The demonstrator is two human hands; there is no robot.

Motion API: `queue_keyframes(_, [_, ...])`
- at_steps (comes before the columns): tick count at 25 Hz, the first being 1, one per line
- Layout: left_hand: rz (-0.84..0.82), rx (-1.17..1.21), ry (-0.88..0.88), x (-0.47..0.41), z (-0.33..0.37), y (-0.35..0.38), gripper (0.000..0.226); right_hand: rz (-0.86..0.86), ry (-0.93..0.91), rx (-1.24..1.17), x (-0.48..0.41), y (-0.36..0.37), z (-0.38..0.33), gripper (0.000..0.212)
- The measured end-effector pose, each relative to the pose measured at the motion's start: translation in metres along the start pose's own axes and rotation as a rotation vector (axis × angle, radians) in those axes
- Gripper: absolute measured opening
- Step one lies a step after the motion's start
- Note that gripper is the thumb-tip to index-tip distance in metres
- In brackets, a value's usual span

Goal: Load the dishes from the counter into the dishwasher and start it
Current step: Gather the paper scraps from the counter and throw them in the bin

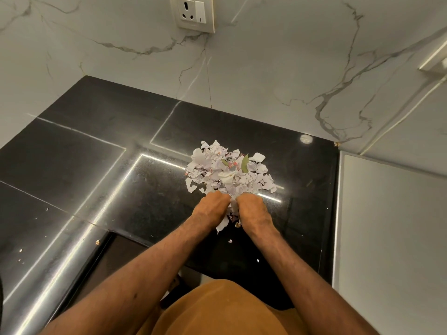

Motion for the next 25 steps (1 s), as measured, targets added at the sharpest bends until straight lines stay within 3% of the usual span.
queue_keyframes(10, [0.212,0.228,-0.04,0.001,0.01,-0.03,0.014,0.114,0.048,-0.065,0.002,-0.042,0.003,0.012])
queue_keyframes(14, [0.258,0.338,-0.086,0.008,0.009,-0.046,0.011,0.079,0.051,0.009,-0.002,-0.065,-0.008,0.013])
queue_keyframes(18, [0.348,0.367,-0.122,0.021,0.005,-0.061,0.011,0.134,-0.006,0.08,-0.005,-0.075,-0.023,0.011])
queue_keyframes(25, [0.414,0.39,-0.269,0.064,-0.03,-0.073,0.011,0.081,-0.129,0.11,0.002,-0.063,-0.08,0.007])
Point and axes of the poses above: each hand's wrist, its own x-axis away from the middle knuckle, its own y-axis out of the palm, z = x × y, the point moved 3 cm from there along -x, towards the middle knuckle, and after that the axes turned 5 degrees about y, right-handed, at the moved point
